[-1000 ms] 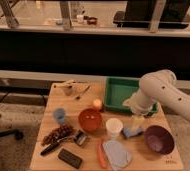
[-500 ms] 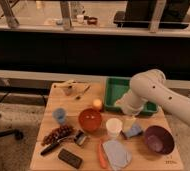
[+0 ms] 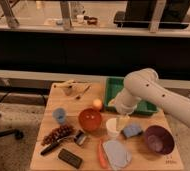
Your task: Place banana in table surface
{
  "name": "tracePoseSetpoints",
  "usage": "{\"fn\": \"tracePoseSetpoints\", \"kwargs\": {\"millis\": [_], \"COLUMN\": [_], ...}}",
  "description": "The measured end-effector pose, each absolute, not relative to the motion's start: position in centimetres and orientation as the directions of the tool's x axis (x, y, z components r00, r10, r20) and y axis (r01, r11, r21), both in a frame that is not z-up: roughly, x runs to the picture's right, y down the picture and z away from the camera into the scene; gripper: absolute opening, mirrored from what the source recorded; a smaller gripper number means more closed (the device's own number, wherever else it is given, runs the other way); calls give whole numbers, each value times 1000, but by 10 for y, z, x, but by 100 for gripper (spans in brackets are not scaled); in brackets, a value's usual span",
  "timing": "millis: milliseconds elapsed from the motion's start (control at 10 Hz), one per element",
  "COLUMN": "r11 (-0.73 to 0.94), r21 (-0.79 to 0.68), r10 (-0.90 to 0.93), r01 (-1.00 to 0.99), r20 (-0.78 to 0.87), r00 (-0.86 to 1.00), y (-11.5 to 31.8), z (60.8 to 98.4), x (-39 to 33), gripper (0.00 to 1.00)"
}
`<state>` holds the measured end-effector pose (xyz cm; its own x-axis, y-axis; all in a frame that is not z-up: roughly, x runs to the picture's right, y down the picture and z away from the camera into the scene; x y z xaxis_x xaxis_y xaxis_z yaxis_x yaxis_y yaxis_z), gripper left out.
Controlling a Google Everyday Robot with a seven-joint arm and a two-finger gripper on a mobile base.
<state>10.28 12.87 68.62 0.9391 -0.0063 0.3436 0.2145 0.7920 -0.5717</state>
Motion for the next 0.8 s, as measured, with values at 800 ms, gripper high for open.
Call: {"fn": "tracePoseSetpoints", "kwargs": {"millis": [800], "r11": [795], "r21": [-568], "r10": [42], "r01": [214], "r20": [403], "r00": [914], "y": [111], "z": [691], "x": [44], "gripper": [80]}}
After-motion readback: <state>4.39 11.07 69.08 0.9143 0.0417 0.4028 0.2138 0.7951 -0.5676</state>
